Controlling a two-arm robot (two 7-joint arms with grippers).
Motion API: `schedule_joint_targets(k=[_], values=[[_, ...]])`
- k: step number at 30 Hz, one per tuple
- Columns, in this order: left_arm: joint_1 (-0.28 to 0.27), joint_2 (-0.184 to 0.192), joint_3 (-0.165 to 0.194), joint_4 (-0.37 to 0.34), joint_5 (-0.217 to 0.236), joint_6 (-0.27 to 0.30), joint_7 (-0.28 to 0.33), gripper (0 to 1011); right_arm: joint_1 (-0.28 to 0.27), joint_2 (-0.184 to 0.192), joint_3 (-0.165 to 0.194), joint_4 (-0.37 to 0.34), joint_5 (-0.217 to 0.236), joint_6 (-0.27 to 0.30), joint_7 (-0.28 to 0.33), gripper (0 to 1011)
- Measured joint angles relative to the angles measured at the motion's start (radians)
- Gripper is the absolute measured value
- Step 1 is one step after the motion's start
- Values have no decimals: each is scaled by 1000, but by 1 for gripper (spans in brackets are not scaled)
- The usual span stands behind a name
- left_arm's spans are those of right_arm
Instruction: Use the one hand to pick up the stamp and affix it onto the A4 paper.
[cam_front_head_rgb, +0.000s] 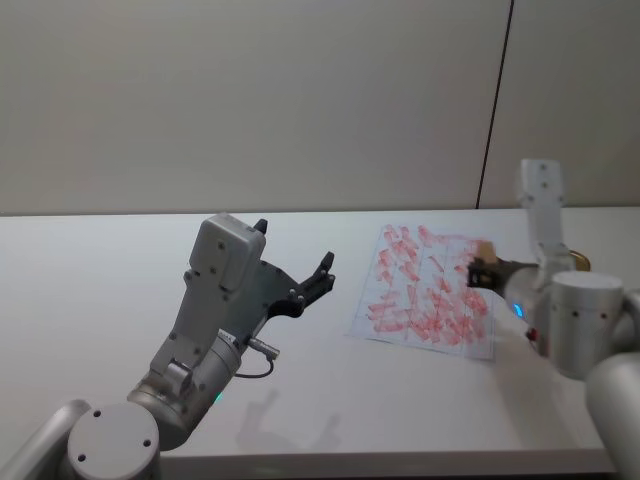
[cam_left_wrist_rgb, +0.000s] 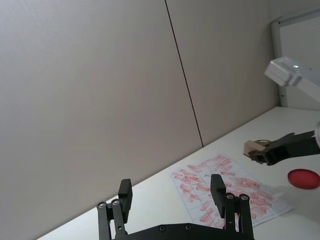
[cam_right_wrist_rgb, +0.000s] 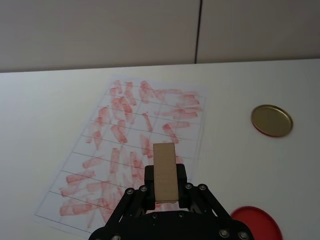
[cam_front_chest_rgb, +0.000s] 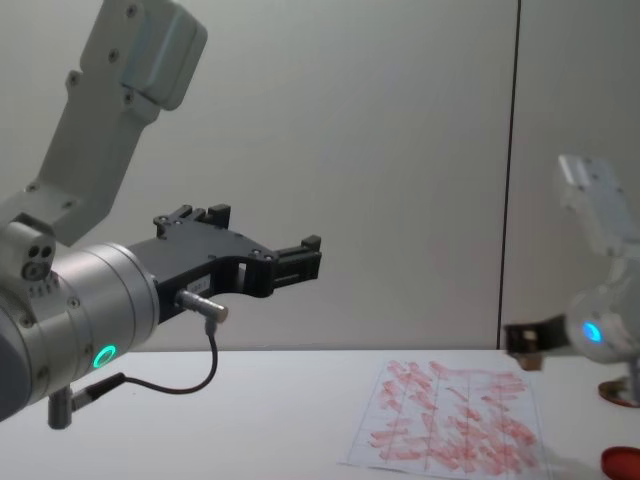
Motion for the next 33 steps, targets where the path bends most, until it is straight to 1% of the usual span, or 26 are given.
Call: schedule_joint_targets(k=[6,13,16,21,24,32,33], values=[[0,0,0,0,0,0,0,993,-57,26,32,-58,-5,33,-8,220],[0,0,0,0,0,0,0,993,-95,48,60,-81,-10,53,-14,220],[0,0,0,0,0,0,0,993,-103,54,69,-81,-11,58,-15,220],[0,0,0,0,0,0,0,993,-107,66,85,-61,-14,60,-18,220],[0,0,0,0,0,0,0,993,-101,72,93,-36,-16,60,-18,220],[0,0,0,0,0,0,0,993,-68,81,106,40,-17,40,-12,221],[0,0,0,0,0,0,0,993,-59,83,108,60,-17,34,-9,220]])
